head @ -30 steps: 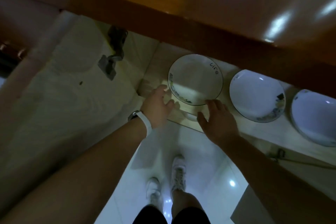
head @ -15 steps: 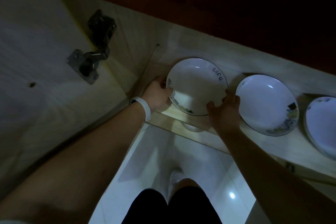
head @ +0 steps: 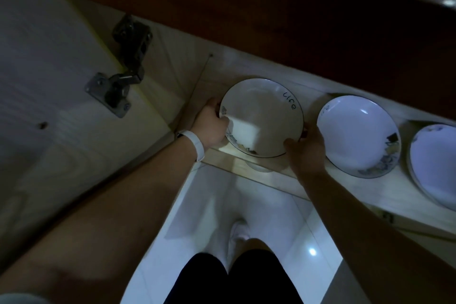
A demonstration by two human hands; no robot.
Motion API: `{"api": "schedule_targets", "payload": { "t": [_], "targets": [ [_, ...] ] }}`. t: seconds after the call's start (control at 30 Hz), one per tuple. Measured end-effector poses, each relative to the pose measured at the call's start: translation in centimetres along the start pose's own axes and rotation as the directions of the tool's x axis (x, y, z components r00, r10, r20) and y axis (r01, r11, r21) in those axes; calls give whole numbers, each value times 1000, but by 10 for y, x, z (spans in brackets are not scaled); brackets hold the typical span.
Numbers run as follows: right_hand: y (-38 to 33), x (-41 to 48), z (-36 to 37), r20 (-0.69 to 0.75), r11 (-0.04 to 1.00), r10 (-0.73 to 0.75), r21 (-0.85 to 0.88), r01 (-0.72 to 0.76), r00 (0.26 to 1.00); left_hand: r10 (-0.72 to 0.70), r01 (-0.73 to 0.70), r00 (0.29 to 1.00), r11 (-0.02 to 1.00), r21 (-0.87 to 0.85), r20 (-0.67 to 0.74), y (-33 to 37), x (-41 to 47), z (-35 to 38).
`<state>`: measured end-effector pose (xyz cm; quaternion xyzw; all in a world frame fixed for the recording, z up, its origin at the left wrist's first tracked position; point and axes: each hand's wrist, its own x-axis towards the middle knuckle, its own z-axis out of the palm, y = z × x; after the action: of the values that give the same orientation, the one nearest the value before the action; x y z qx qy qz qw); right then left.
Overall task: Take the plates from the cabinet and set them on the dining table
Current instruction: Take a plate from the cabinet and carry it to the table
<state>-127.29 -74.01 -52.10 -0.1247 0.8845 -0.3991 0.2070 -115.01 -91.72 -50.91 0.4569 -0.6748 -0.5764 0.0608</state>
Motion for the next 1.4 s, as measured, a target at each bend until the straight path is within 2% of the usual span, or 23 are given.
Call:
{"api": "schedule_targets", "payload": {
  "t": [0.2,0.43,0.57,0.77,0.93,1.23,1.4],
  "targets": [
    [-9,-28,-22,56,991,63,112,-69,996,10,-8,1000,998,-55,30,4,-29,-11],
    [-31,-75,-50,98,976,90,192,-107,991,-79,79,997,978,-191,6,13,-87,-26],
    [-44,-110,-76,186,943,99,296,-152,978,-133,130,991,962,-238,5,18,-136,-31],
    [-64,-165,-120,334,909,137,333,-252,933,-137,149,989,923,-355,60,32,-211,-49],
    [-78,-218,-144,302,903,161,339,-264,940,-79,103,993,930,-352,82,45,-265,-68],
    [-97,-309,-200,154,891,120,419,-175,981,107,-52,981,952,-303,165,89,-337,-81],
    [-94,-350,-235,57,906,117,403,-130,992,146,-79,967,951,-298,209,110,-372,-70]
  ]
}}
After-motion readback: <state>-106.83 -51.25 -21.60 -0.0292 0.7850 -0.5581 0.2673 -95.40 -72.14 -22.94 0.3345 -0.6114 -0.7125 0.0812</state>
